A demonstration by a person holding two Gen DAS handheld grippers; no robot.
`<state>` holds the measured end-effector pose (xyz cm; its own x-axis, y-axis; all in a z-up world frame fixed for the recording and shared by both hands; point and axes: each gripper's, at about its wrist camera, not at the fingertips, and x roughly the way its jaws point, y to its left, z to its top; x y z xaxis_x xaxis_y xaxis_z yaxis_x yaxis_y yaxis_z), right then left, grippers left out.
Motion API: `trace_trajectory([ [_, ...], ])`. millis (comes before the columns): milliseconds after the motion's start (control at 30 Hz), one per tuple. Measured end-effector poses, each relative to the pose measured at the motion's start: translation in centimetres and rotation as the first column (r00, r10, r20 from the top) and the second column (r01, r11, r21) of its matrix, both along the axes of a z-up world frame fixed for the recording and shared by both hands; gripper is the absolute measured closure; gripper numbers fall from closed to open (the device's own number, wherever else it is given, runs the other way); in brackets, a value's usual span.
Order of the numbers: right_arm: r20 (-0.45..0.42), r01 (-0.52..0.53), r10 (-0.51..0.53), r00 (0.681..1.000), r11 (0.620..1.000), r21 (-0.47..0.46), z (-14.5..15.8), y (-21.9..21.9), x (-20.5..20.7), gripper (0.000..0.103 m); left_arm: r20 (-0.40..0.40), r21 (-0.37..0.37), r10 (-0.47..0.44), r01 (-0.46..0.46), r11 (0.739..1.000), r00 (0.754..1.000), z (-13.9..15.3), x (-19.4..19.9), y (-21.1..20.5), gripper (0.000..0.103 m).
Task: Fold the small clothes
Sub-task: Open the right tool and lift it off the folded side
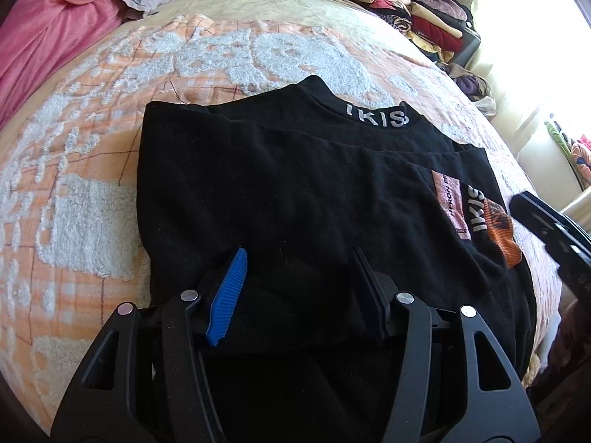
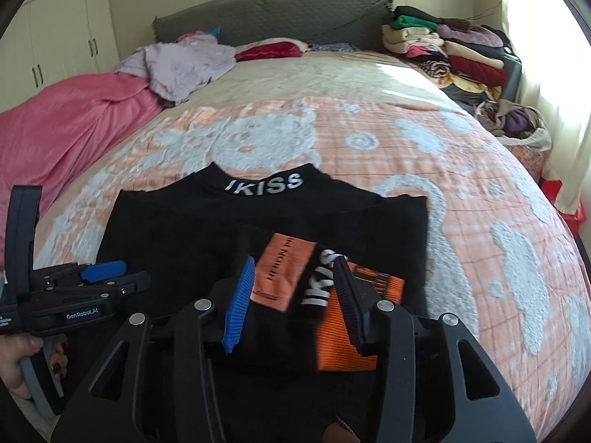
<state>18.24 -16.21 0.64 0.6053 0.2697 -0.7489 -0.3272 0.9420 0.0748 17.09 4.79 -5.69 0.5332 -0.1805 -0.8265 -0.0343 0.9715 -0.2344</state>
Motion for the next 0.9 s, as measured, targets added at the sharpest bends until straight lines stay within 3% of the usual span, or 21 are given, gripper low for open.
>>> trace_trajectory([
  [100,-0.067,-0.035,0.033,0.997,0.999,-0.027,-1.6,1.5,1.2,0.06,0.002,0.005,-0.003,0.003,1.0,1.0,0.0,0.1,-0.1,0.053],
  [200,-0.139,-0.016,-0.004,0.99,0.989,-0.144,-4.7,1.8,2.6,0.062,0.002,-0.004,0.002,-0.002,1.0,1.0,0.0,0.1,-0.2,0.053],
  [300,-0.165,0.014,-0.02,0.986,0.999,-0.039,-5.9,0.0,3.1,0.062,0.003,-0.012,0.0,0.0,1.0,1.0,0.1,0.1,-0.1,0.053],
  [533,-0.145,0.018,-0.025,0.989,0.999,-0.05,-5.2,0.5,2.4,0.06,0.003,-0.012,0.001,-0.001,1.0,1.0,0.2,0.1,-0.1,0.053],
  [700,-0.132,0.015,-0.017,0.991,1.0,-0.016,-4.2,0.1,1.1,0.049,0.004,-0.017,0.004,-0.004,1.0,1.0,0.3,0.0,0.0,0.053],
  [900,-0.127,0.031,-0.03,0.991,0.999,0.007,-3.9,-0.7,-0.5,0.046,0.004,-0.015,0.003,-0.003,1.0,1.0,0.5,-0.3,0.0,0.053],
])
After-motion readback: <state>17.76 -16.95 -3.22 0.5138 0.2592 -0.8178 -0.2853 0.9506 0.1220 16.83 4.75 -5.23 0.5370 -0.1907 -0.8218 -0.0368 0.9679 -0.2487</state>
